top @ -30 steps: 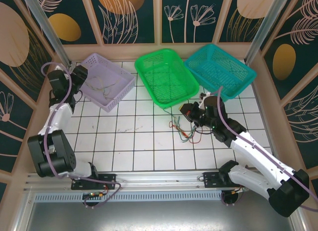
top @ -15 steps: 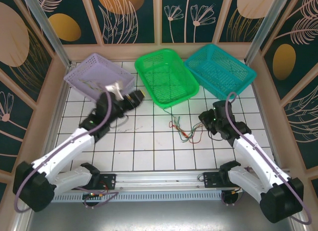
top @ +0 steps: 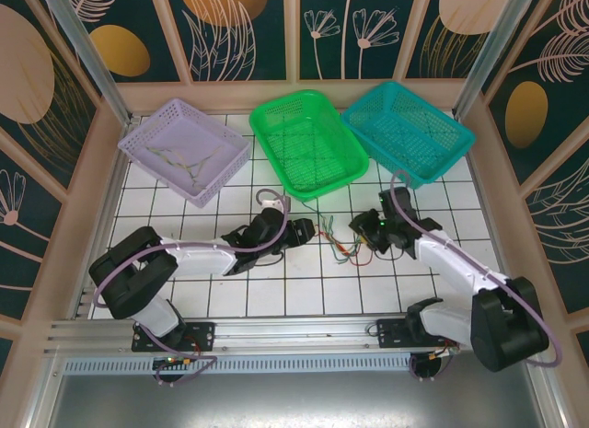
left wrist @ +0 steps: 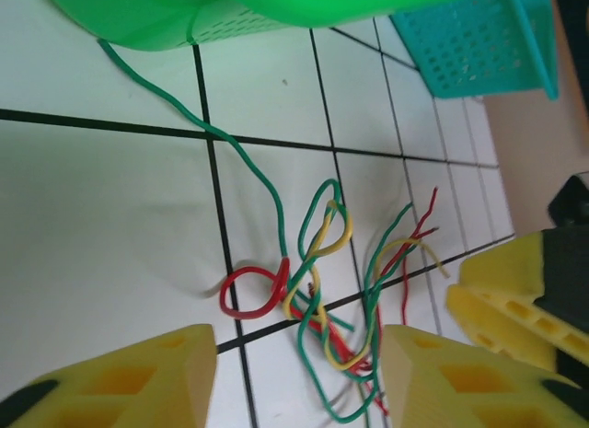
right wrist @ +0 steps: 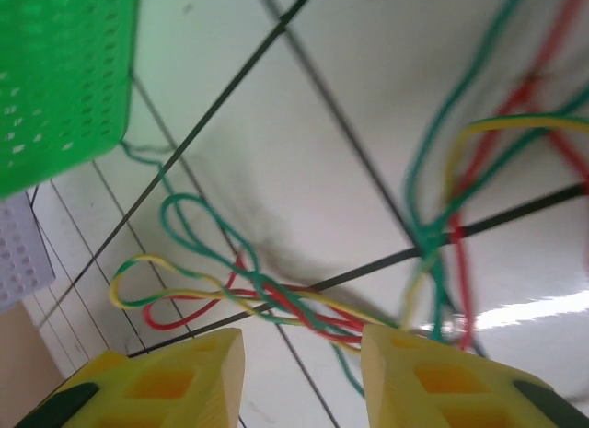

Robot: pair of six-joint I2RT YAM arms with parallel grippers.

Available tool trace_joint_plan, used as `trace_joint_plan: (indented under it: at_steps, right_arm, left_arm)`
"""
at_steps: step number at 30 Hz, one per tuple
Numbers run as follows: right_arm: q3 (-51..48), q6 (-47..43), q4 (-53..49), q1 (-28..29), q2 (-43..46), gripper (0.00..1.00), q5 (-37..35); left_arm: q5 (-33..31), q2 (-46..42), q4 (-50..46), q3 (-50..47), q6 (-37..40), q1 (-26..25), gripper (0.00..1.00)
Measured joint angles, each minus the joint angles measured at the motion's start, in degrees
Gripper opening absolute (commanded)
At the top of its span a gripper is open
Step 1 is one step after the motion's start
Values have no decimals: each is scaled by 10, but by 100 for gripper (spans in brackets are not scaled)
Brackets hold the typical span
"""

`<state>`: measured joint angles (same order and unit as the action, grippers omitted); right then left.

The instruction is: Untangle the cables

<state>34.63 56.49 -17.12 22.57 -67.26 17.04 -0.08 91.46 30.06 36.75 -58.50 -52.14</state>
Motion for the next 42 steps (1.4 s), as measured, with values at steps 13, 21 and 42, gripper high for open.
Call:
trace_joint_plan:
  at_steps: [13, 21, 42]
  right_arm:
    - [185, 10, -21, 145, -200, 37, -124]
    - [223, -4, -49, 156, -264, 13, -157]
    - [256, -107, -125, 150, -149, 0, -134]
  left_arm:
    - [2, 30, 39, -8, 20, 0, 42]
    - [6, 32, 29, -7, 66, 0, 53]
    - [4, 83, 16, 54, 249, -1, 40]
